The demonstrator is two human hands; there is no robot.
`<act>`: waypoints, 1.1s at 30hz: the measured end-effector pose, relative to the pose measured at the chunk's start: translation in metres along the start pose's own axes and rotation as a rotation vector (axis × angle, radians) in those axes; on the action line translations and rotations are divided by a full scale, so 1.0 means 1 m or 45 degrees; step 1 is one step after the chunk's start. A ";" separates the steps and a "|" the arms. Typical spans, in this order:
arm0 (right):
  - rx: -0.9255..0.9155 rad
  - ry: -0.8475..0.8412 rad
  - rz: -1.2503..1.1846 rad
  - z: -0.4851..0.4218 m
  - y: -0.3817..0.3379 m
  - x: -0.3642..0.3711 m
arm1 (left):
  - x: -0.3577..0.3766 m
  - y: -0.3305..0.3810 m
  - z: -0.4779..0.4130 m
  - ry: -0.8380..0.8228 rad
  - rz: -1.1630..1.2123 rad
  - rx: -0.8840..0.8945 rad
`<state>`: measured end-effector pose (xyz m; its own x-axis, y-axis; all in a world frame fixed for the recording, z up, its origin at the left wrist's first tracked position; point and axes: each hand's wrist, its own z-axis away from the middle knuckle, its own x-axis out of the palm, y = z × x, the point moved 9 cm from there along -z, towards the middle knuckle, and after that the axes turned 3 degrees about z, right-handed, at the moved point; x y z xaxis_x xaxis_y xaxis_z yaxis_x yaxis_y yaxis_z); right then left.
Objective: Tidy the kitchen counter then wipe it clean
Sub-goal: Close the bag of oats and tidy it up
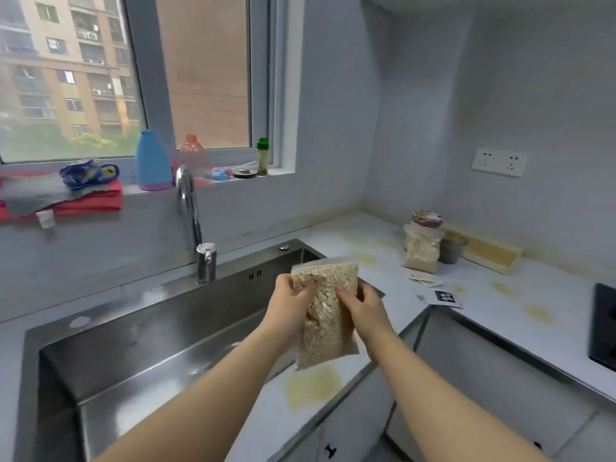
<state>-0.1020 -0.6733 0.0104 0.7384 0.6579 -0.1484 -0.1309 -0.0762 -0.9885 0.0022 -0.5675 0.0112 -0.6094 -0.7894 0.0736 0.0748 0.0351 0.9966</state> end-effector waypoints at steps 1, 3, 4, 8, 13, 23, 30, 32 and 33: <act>0.006 0.037 0.036 -0.001 0.004 -0.023 | 0.022 -0.004 0.000 -0.015 -0.014 -0.016; 0.009 0.119 0.090 -0.004 0.011 -0.076 | 0.071 -0.010 -0.001 -0.049 -0.065 -0.025; 0.025 0.151 0.104 -0.006 0.015 -0.094 | 0.088 -0.013 -0.002 -0.060 -0.090 -0.024; 0.087 0.256 0.184 -0.016 0.030 -0.160 | 0.152 -0.020 -0.009 -0.113 -0.133 -0.048; 0.110 0.309 0.111 -0.041 0.040 -0.213 | 0.212 -0.015 -0.033 -0.195 -0.129 -0.017; 0.083 0.333 0.296 -0.174 0.034 -0.260 | 0.279 -0.006 -0.163 -0.218 -0.150 0.063; 0.179 0.295 0.362 -0.282 0.041 -0.261 | 0.301 0.000 -0.266 -0.127 -0.417 0.104; 0.235 0.286 0.326 -0.301 0.051 -0.257 | 0.302 -0.004 -0.287 -0.095 -0.476 0.085; 0.265 0.279 0.299 -0.313 0.058 -0.257 | 0.306 -0.008 -0.300 -0.089 -0.483 0.077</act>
<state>-0.0917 -1.0814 -0.0178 0.7936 0.4628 -0.3950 -0.4279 -0.0370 -0.9031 0.0514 -0.9931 0.0145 -0.6375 -0.7096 -0.3000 -0.2117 -0.2130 0.9538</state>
